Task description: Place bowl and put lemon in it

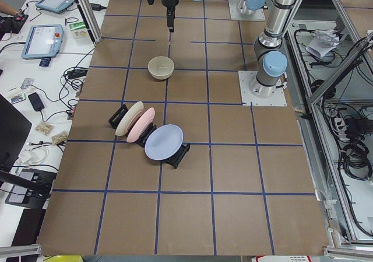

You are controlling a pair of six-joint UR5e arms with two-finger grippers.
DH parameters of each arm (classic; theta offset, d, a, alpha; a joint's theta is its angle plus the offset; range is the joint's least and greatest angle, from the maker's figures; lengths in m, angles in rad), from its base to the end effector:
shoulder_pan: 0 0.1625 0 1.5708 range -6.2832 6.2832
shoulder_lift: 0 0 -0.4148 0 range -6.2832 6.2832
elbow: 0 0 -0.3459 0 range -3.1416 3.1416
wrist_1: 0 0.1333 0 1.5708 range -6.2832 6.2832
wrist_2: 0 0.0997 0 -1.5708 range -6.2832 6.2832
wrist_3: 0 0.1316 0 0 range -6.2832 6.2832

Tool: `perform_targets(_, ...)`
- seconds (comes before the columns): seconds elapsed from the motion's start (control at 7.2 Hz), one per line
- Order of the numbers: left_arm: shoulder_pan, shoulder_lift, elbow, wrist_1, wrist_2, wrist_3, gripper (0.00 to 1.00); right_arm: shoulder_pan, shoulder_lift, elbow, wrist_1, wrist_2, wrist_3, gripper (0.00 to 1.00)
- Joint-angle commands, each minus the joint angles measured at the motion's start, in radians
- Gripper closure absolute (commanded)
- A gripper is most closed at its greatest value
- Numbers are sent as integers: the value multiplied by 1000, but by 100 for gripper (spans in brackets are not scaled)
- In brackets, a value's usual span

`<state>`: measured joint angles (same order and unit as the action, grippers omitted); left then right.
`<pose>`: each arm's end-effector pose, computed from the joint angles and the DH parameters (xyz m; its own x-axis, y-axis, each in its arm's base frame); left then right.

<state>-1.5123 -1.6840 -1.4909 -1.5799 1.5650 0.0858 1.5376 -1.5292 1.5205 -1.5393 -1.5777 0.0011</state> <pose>-0.1054 -0.4936 0.4274 -0.9996 0.0270 0.0094 0.0273 0.9988 0.0418 0.1171 -0.4640 0.4461 -0.9994 0.0341 0.0069 0.0343 0.9992 0.0228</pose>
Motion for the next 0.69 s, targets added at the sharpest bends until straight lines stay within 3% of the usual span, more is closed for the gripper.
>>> perform_targets(0.0,26,-109,-8,124,-6,34,0,-10,23,1,-15,-1,-6,0)
perform_targets(0.14,82,-147,-11,127,-13,82,0,-37,74,0,-31,1,-9,0)
perform_targets(0.28,110,-181,-22,153,-20,133,0,-125,122,1,-124,1,-27,0)
perform_targets(0.56,135,-226,-140,329,-19,163,0,-285,191,0,-168,4,-215,0)
